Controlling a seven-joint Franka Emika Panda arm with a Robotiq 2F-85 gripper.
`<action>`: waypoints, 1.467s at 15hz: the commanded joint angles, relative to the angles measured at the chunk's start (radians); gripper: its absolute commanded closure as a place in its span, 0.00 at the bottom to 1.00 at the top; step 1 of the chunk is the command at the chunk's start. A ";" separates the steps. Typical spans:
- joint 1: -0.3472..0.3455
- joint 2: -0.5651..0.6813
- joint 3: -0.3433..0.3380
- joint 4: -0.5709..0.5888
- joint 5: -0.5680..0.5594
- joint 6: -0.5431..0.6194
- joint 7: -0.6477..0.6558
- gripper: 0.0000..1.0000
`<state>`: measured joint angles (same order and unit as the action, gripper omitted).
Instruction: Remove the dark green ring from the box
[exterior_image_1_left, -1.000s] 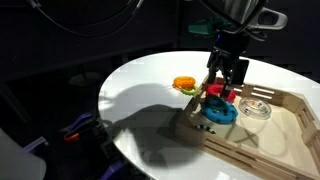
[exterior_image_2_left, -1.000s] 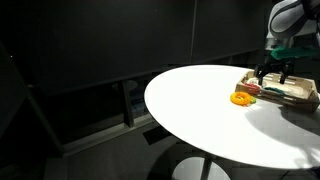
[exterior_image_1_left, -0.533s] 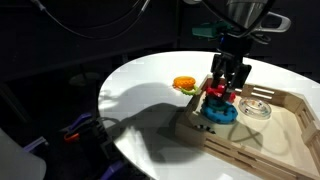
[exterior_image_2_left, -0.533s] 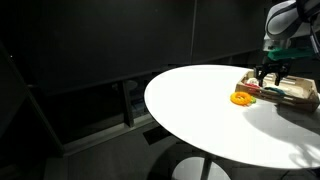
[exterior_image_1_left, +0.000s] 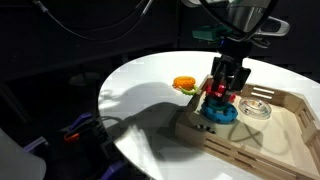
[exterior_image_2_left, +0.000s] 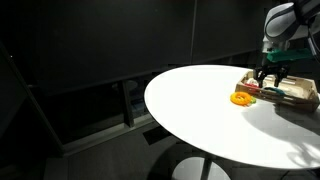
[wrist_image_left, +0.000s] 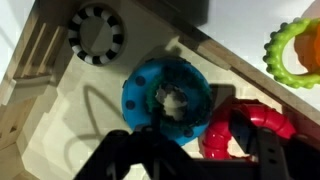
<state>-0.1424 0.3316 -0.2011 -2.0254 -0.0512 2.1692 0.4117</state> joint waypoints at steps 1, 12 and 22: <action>0.015 0.018 -0.014 0.026 -0.017 -0.009 0.029 0.30; 0.020 0.009 -0.018 0.029 -0.005 -0.011 0.031 0.93; 0.036 -0.117 0.011 -0.009 0.024 0.006 0.002 0.93</action>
<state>-0.1115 0.2740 -0.2042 -2.0085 -0.0487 2.1692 0.4210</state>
